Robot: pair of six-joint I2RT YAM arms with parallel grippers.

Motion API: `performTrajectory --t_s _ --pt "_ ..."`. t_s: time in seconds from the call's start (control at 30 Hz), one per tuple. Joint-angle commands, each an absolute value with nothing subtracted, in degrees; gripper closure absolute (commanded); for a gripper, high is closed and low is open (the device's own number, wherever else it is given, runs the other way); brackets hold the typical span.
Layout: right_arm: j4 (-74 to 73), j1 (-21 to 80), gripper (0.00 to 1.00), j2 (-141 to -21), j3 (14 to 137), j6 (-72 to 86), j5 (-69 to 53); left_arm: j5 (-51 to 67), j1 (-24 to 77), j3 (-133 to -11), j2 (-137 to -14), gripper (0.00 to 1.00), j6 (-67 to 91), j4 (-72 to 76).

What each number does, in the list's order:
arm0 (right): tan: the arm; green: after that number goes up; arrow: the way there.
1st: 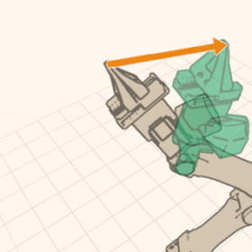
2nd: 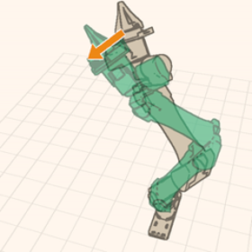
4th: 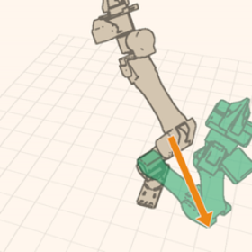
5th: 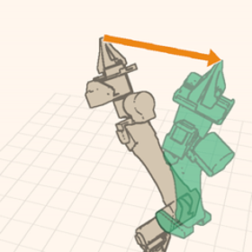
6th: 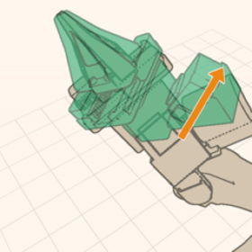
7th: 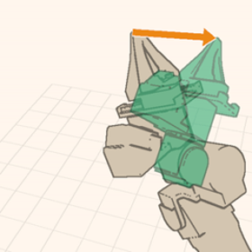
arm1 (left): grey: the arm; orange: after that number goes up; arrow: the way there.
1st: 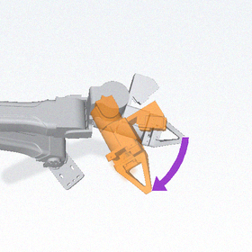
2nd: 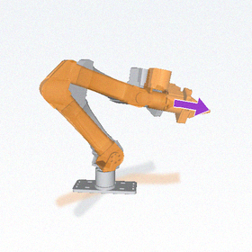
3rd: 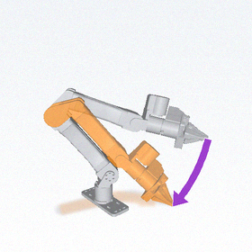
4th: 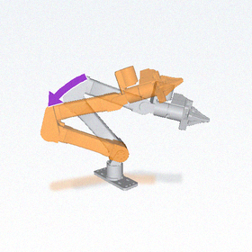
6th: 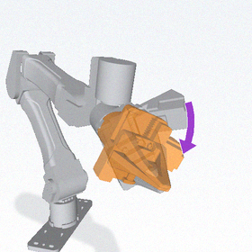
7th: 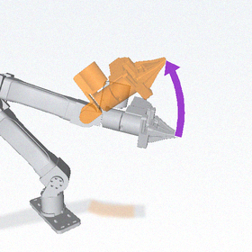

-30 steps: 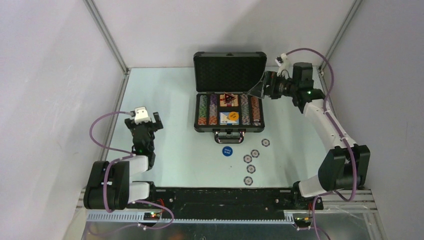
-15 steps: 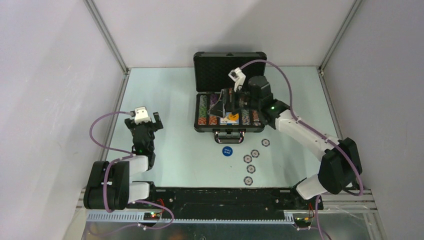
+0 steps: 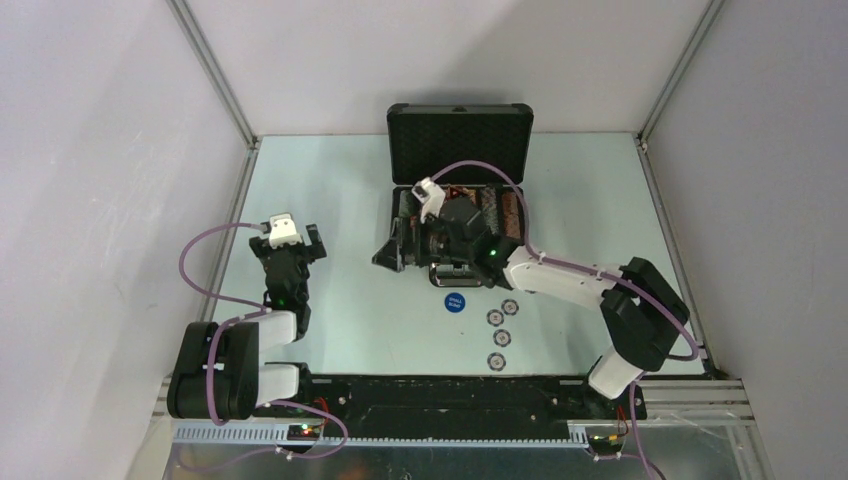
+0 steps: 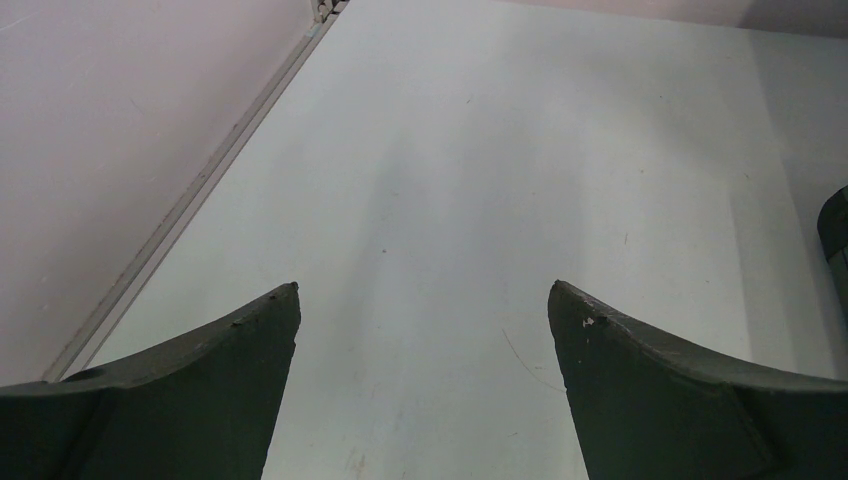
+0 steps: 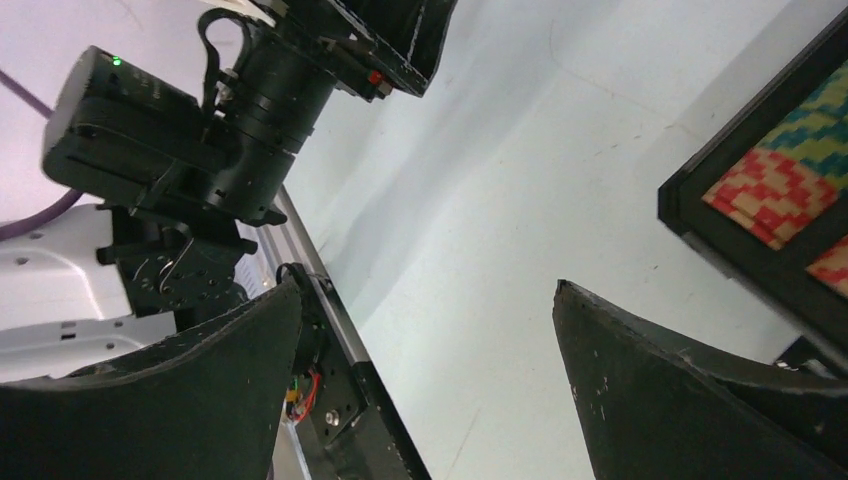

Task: Pack up texas hold em set

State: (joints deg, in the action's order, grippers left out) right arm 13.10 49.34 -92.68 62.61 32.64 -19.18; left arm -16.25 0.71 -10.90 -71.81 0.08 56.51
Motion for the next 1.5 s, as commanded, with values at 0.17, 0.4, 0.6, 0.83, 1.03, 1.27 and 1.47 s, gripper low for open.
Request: performTrajectory --t_s 0.17,0.4,0.6,0.83,1.03,1.27,1.47 --pt "6.2 58.9 0.01 -90.2 62.4 38.9 12.5 -16.4 0.2 -11.0 -71.5 0.02 0.8 59.6" --pt "-4.6 64.0 0.01 -86.9 62.4 43.0 28.2 -16.5 0.2 -11.0 -71.5 0.02 0.8 59.7" --pt "-14.8 65.3 0.0 -84.8 62.3 46.1 35.1 -16.4 0.2 -11.0 -71.5 0.02 0.8 59.7" --pt "-19.9 67.0 0.01 -80.3 57.9 39.1 37.3 -16.5 0.2 -11.0 -71.5 0.02 0.8 59.6" --pt "-26.6 70.7 0.1 -79.7 57.9 34.7 46.9 -16.5 0.2 -11.0 -71.6 0.02 0.8 59.7" --pt "-34.2 66.7 0.32 -80.4 57.2 40.0 34.9 -16.4 0.2 -11.0 -71.5 0.02 0.8 59.7" --pt "-33.2 63.5 0.3 -80.0 57.1 40.1 30.1 -16.4 0.2 -11.0 -71.6 0.02 0.8 59.7"
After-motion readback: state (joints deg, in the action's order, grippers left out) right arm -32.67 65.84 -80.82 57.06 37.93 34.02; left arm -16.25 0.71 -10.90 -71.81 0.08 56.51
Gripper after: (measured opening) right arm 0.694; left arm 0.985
